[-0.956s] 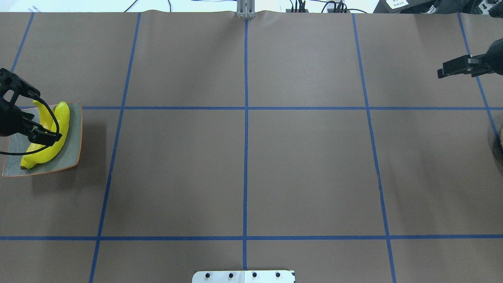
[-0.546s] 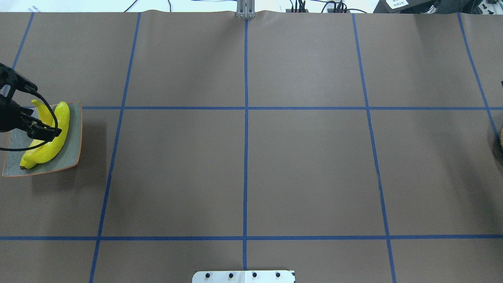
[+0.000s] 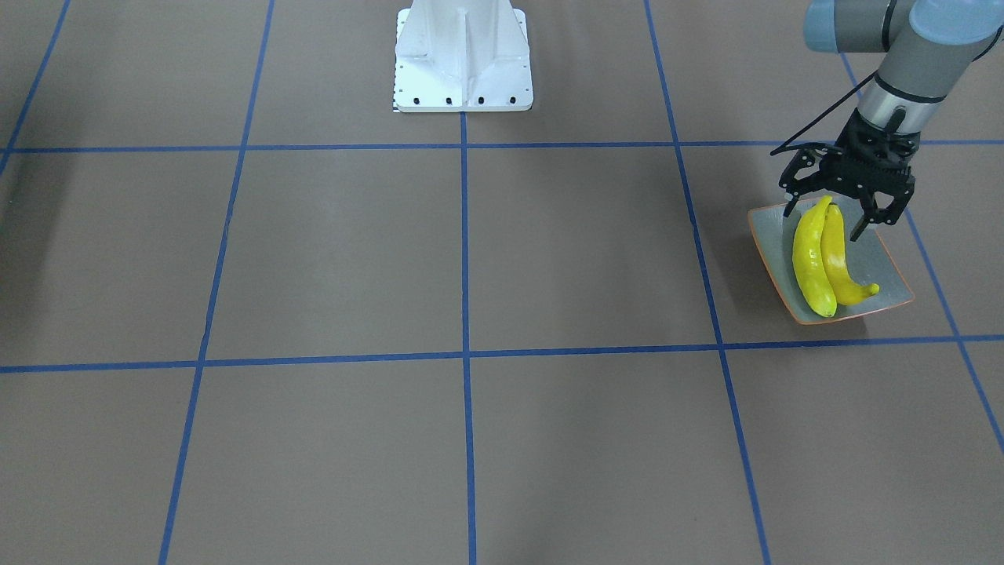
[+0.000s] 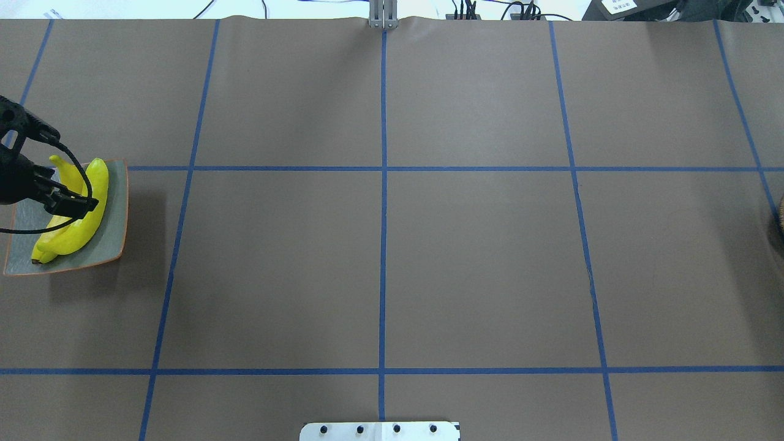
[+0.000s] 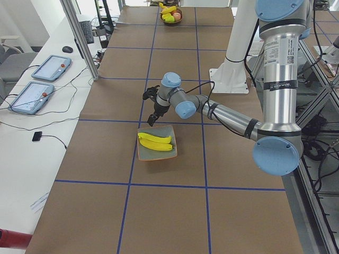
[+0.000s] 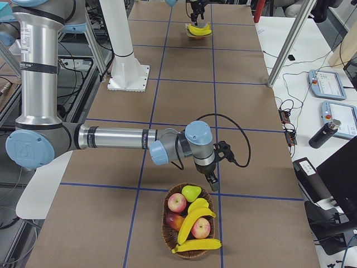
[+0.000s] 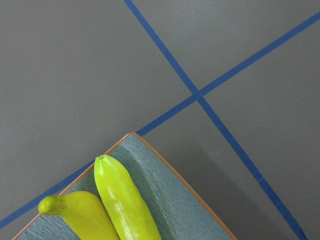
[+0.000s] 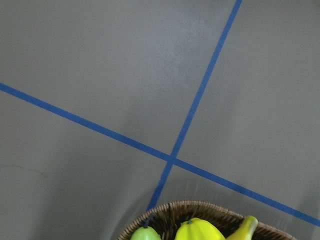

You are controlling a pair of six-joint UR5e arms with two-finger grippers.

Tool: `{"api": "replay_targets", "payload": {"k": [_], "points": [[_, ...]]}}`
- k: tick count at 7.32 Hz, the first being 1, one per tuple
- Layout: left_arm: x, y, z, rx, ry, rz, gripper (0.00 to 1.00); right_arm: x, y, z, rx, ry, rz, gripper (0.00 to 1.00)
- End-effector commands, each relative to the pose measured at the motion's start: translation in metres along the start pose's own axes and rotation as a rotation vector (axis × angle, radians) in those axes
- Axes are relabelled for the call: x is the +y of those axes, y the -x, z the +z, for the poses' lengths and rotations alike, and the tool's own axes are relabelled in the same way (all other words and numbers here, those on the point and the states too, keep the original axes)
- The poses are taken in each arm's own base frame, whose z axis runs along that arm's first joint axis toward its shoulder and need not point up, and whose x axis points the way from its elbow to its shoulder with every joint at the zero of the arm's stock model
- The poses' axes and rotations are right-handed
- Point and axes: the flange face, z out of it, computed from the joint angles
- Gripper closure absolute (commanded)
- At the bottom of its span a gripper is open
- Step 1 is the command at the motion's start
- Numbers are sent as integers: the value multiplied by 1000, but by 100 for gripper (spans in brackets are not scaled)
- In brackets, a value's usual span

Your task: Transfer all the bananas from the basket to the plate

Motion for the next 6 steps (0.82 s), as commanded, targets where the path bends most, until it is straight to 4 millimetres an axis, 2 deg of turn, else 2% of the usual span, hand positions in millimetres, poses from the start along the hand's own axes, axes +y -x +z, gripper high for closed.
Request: {"api": "replay_targets", "payload": {"k": [1,3,6], "points": [[-1,0,0,0,0,2,0,28,-19,32,48,87,-90,0],[-2,0,1,0,0,2,0,41,-28,57,35,136,-97,0],[-2,-1,3,1,0,3,0,58,-33,79,5,179,-85,0]]}}
